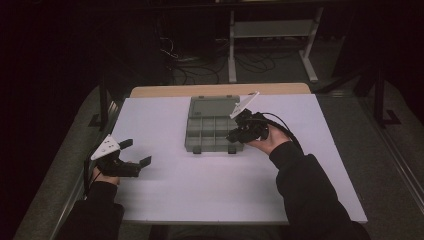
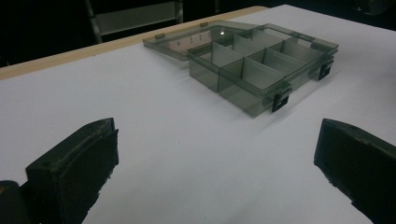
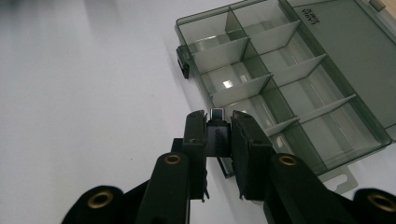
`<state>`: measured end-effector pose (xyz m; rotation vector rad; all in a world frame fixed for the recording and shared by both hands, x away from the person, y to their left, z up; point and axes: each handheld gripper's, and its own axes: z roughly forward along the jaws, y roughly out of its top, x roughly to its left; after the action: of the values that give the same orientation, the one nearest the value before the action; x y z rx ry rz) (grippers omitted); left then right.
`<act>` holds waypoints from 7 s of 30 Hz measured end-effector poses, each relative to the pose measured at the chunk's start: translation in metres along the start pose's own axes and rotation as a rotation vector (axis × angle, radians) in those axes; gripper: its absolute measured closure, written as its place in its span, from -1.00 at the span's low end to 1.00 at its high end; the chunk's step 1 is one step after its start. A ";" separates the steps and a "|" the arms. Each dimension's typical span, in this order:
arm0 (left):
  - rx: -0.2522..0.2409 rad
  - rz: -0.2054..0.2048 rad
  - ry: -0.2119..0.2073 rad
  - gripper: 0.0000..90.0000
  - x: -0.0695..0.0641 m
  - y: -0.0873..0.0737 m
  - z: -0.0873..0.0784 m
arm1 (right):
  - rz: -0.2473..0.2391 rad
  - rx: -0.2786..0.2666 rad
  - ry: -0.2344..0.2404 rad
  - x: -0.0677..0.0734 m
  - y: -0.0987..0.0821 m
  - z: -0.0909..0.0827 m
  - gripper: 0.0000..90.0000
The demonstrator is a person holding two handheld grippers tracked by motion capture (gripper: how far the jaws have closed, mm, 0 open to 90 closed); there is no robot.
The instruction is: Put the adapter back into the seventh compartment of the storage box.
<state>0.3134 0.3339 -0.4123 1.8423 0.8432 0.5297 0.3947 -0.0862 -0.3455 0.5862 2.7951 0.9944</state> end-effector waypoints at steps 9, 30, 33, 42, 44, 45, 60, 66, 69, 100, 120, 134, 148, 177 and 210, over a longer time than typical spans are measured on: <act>0.000 0.000 0.000 -1.00 0.000 0.000 0.000 | 0.001 0.013 -0.004 -0.010 0.010 0.004 0.65; 0.000 0.001 -0.002 -1.00 0.000 0.000 0.000 | 0.013 0.013 -0.017 -0.026 0.015 0.020 0.65; -0.001 0.001 -0.002 -1.00 0.000 0.000 0.000 | 0.013 0.014 -0.014 -0.027 0.016 0.023 0.65; -0.001 0.002 -0.003 -1.00 0.000 0.000 0.000 | 0.028 0.019 -0.011 -0.032 0.015 0.029 0.65; 0.000 0.002 -0.003 -1.00 0.000 0.000 0.000 | 0.028 0.017 -0.011 -0.033 0.014 0.030 0.65; 0.000 0.002 -0.003 -1.00 0.000 0.000 0.000 | 0.030 0.017 -0.011 -0.034 0.014 0.031 0.65; -0.001 0.002 -0.004 -1.00 0.000 0.000 0.000 | 0.049 0.038 0.000 -0.040 0.013 0.046 0.65; -0.001 0.001 -0.004 -1.00 0.000 0.000 0.000 | 0.050 0.049 0.005 -0.041 0.012 0.051 0.65; -0.001 0.002 -0.005 -1.00 0.000 0.000 0.000 | 0.050 0.055 0.009 -0.041 0.011 0.055 0.65; -0.001 0.003 -0.008 -1.00 0.000 0.000 0.000 | 0.077 0.101 0.051 -0.041 0.011 0.076 0.26; 0.000 0.007 -0.009 -1.00 -0.001 0.000 0.000 | 0.118 0.049 -0.029 -0.038 0.011 0.046 -0.76; 0.002 0.007 -0.008 -1.00 -0.001 0.000 0.001 | 0.153 -0.017 -0.068 -0.034 -0.001 0.026 -1.00; 0.003 0.009 -0.007 -1.00 -0.001 0.000 0.001 | 0.172 -0.055 -0.089 -0.026 -0.023 0.011 -1.00; 0.007 0.012 -0.006 -1.00 -0.002 0.000 0.001 | 0.265 -0.150 -0.132 -0.014 -0.091 -0.028 -1.00; 0.007 0.012 -0.004 -1.00 -0.002 0.001 0.001 | 0.371 -0.285 -0.256 0.006 -0.170 -0.053 -1.00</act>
<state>0.3134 0.3316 -0.4123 1.8556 0.8328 0.5317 0.3229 -0.2357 -0.4113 1.1241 2.3133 1.2505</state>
